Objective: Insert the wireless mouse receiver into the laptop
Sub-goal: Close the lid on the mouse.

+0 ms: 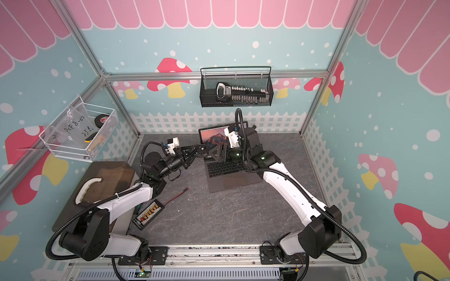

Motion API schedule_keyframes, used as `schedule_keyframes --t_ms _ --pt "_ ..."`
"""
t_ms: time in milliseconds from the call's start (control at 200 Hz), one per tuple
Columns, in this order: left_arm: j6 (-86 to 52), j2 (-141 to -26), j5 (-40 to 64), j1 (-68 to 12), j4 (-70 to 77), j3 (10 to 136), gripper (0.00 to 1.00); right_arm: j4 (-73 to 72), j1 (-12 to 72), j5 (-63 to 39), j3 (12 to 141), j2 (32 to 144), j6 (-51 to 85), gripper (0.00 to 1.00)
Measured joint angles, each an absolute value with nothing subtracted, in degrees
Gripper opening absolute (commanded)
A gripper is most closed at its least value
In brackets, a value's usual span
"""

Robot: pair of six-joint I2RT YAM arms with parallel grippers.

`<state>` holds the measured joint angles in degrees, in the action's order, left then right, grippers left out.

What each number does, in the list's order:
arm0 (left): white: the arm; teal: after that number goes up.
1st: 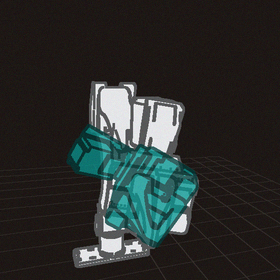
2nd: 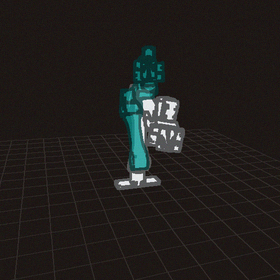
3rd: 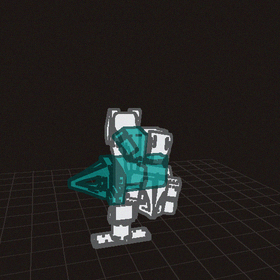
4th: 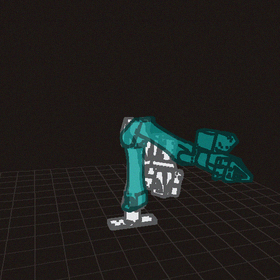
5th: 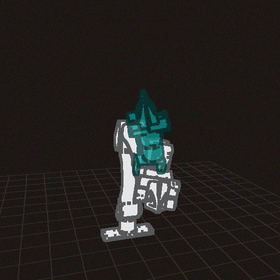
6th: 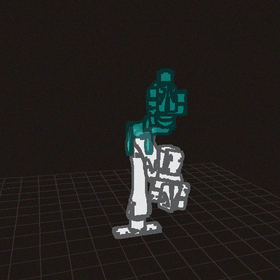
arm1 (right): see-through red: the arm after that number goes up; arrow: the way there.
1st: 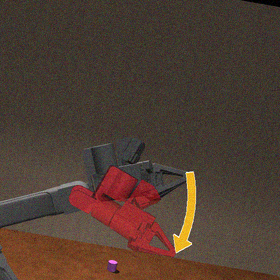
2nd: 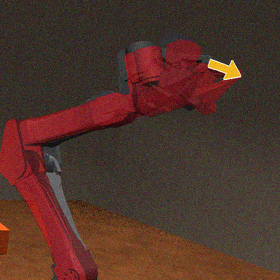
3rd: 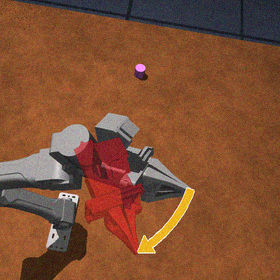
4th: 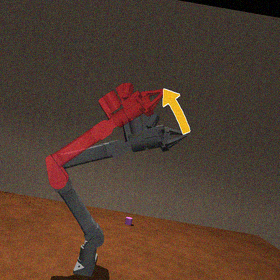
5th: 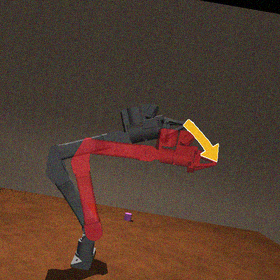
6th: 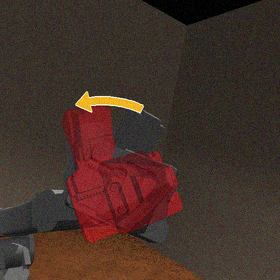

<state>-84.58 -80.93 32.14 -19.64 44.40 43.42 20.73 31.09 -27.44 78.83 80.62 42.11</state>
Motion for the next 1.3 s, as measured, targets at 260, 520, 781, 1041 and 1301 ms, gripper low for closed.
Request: schedule_keyframes --t_ms 260,520,781,1041,1301 --pt "-84.6 -81.3 32.4 -19.6 44.4 43.4 0.0 17.1 31.1 -27.9 76.9 79.5 44.1 0.0" --pt "-84.6 -81.3 32.4 -19.6 44.4 43.4 0.0 14.6 31.1 -28.6 76.9 80.9 44.7 0.0" --pt "-84.6 -81.3 32.4 -19.7 44.4 43.4 0.0 13.8 31.2 -29.0 76.9 82.3 44.9 0.0" --pt "-84.6 -81.6 32.6 -20.0 44.4 43.4 0.0 13.6 31.6 -29.5 76.9 83.6 44.9 0.0" --pt "-84.6 -81.7 32.6 -20.1 44.4 43.4 0.0 13.5 32.1 -29.6 77.1 83.8 44.9 0.0"
